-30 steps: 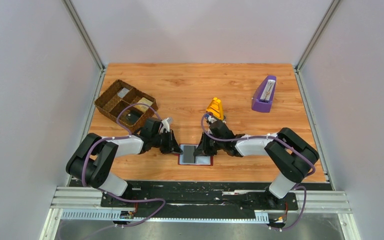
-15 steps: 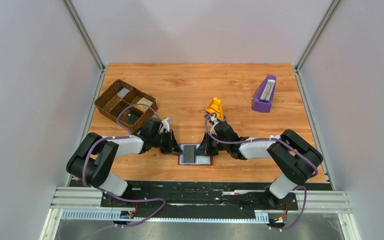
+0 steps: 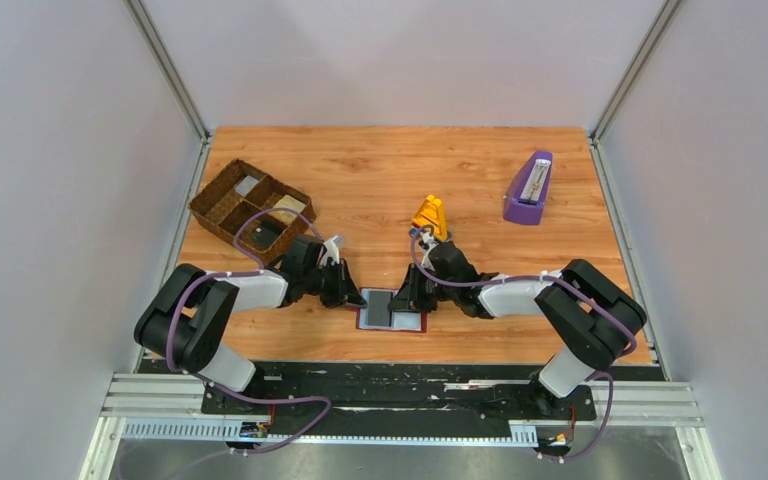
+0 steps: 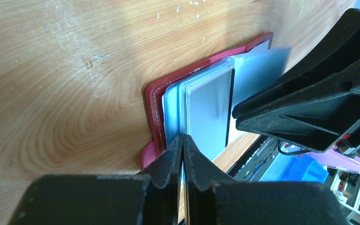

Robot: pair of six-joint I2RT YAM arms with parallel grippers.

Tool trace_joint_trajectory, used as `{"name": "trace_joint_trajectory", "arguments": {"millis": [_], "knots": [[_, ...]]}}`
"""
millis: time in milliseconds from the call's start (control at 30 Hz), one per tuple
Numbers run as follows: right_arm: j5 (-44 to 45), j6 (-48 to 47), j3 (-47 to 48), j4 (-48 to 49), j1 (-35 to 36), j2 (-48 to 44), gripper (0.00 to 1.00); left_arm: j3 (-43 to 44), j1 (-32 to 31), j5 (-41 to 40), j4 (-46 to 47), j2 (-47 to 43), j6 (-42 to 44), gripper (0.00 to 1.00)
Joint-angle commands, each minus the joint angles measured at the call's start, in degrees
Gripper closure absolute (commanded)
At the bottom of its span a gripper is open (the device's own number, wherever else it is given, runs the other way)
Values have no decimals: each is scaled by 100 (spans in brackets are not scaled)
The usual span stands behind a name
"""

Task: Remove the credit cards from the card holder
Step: Remove the credit card from the card holder.

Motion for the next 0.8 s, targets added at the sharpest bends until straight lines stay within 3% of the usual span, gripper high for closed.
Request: {"name": "trace_joint_trajectory", "arguments": {"millis": [0,767], "knots": [[273,108,289,-357,-6,-109,81,-148,-42,-591,-347,150,173,89],[33,275,349,-14,-5,211,84,-179,-41,-544,-391,66,201,89]]}}
